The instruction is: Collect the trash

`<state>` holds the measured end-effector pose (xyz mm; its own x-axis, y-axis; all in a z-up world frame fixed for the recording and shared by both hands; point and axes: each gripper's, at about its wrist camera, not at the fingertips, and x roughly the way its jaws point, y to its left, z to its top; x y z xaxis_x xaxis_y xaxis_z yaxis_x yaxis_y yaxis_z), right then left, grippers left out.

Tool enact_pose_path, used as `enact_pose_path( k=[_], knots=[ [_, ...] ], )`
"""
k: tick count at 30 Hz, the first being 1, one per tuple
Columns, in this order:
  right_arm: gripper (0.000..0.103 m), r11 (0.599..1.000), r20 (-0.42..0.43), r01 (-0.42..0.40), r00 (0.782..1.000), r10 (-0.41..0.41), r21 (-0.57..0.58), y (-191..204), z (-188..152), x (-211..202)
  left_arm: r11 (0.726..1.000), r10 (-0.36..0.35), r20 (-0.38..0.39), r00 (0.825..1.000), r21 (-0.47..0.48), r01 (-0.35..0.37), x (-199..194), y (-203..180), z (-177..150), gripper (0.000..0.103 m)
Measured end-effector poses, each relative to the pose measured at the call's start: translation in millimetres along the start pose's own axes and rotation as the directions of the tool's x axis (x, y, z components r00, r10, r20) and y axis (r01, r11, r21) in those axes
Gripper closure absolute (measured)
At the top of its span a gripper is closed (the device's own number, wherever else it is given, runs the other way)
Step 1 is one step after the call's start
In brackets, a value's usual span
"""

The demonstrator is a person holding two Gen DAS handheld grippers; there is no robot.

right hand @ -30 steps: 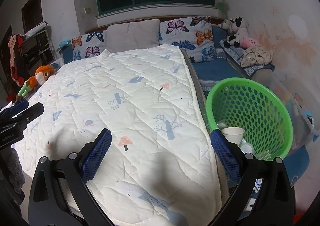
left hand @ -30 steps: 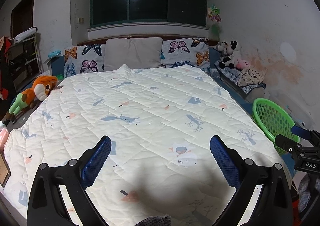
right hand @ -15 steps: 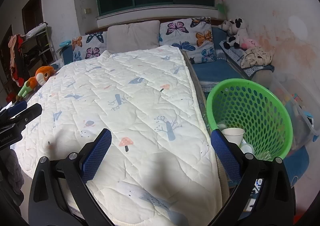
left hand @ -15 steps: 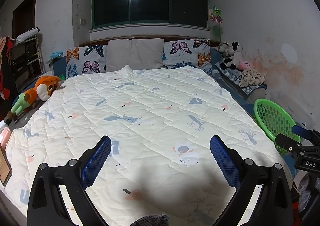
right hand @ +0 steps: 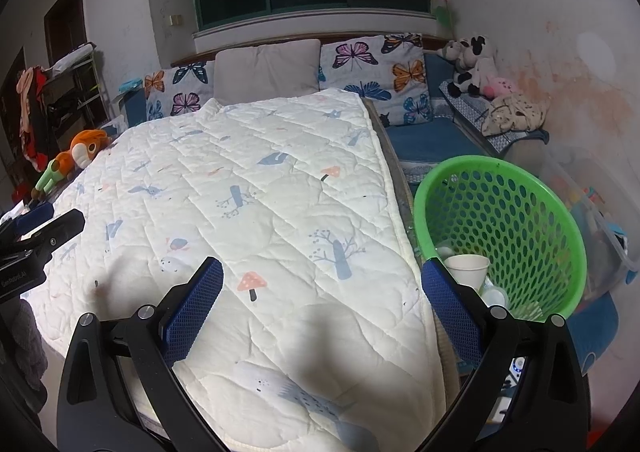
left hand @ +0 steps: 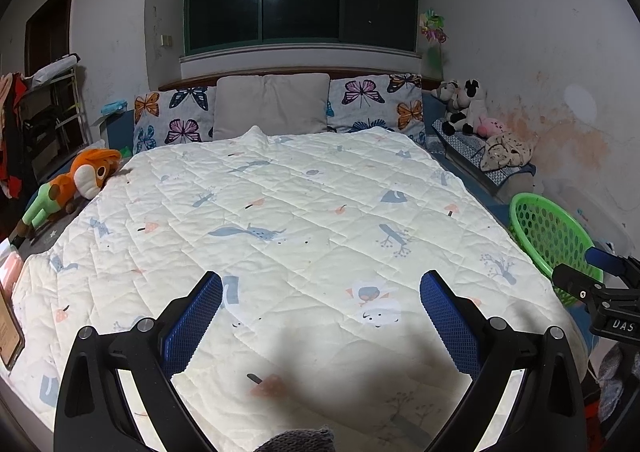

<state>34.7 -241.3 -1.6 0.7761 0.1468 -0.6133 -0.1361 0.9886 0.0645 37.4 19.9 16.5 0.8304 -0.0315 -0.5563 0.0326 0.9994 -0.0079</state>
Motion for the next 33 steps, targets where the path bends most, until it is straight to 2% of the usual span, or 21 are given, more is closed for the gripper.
enact_pose_path(
  k=[33],
  knots=[
    [0.005,1.000,0.003,-0.003,1.000,0.003,-0.002,1.7,1.2,1.3,1.000,0.012,0.010,1.000,-0.005,-0.012,-1.9,0.3,1.2,0.007]
  ],
)
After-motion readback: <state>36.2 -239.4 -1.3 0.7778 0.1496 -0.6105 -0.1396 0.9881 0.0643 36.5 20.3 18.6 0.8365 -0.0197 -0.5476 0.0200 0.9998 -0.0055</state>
